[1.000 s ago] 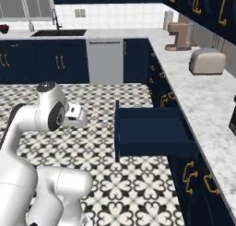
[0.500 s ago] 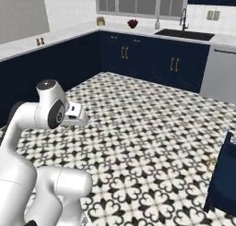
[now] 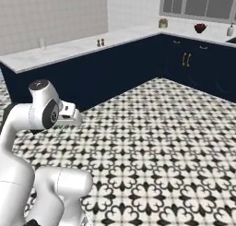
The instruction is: Take a straw from the drawer in front and place it inside the glass cup on the dining counter.
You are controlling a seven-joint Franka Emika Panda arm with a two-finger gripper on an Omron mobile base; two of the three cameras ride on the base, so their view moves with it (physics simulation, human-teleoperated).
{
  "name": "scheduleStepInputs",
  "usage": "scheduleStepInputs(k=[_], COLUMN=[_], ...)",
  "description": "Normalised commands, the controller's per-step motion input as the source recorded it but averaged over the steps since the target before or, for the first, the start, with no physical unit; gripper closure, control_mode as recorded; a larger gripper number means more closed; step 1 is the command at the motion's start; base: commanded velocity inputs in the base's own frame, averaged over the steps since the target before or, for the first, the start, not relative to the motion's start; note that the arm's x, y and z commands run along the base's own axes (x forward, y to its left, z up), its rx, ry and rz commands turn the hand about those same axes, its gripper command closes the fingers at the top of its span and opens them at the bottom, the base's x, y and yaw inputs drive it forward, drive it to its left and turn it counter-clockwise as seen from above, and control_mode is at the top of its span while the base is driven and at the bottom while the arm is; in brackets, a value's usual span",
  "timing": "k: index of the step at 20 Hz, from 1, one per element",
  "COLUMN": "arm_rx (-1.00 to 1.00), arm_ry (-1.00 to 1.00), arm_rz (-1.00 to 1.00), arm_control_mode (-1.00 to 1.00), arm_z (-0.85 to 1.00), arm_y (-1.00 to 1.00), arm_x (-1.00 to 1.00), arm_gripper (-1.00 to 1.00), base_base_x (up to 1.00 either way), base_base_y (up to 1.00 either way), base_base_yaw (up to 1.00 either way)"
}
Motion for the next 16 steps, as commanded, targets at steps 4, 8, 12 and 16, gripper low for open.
scheduleStepInputs(k=[4,8,12,16], arm_rx=[0.00,0.00,0.00,0.00], arm_ry=[0.00,0.00,0.00,0.00], arm_rz=[0.00,0.00,0.00,0.00], arm_control_mode=[1.00,1.00,1.00,1.00], arm_z=[0.00,0.00,0.00,0.00], arm_y=[0.00,0.00,0.00,0.00], arm_x=[0.00,0.00,0.00,0.00], arm_gripper=[1.00,1.00,1.00,1.00], base_base_x=[1.00,0.97,0.86,0.78], base_base_y=[1.00,1.00,1.00,1.00], base_base_yaw=[0.00,-0.02,-0.12,-0.21])
